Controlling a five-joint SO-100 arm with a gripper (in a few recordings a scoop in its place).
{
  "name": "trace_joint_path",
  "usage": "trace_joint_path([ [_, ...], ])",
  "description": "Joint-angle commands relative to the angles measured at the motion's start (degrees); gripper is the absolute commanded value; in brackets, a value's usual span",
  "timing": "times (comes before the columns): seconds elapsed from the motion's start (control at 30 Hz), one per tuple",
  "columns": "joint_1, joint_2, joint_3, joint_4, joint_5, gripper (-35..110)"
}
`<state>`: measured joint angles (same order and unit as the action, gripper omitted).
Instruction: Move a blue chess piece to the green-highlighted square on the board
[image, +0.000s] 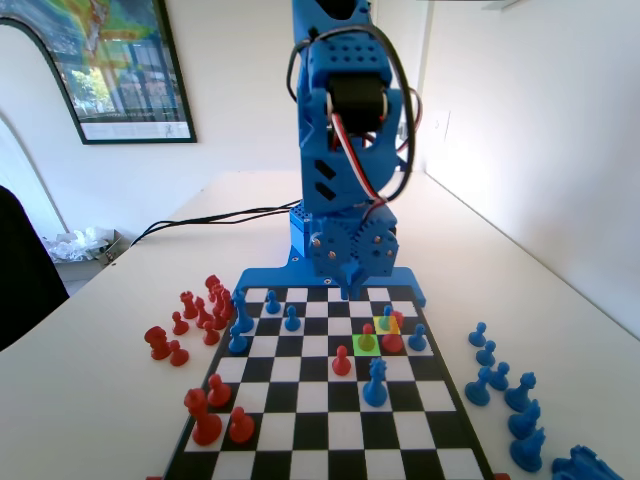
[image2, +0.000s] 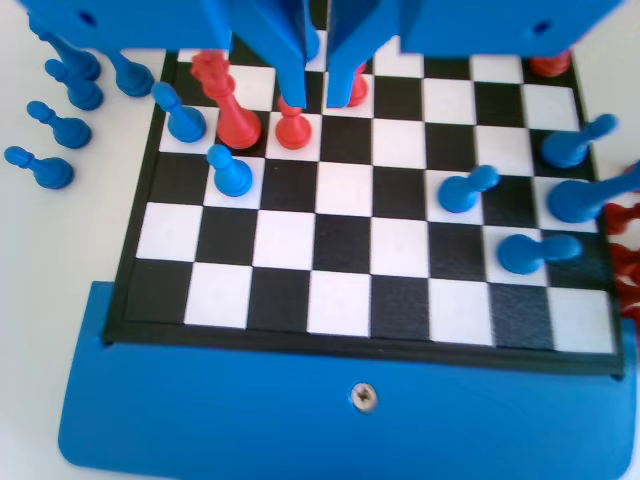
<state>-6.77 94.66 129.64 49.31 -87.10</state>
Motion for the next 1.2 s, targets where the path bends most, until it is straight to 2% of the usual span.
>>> trace_joint_path([
  [0.0, -2.11, 0.53, -4.83, 1.41, -0.44, 6],
  [1.17, -2.72, -10.99, -10.55, -4.92, -1.67, 8],
])
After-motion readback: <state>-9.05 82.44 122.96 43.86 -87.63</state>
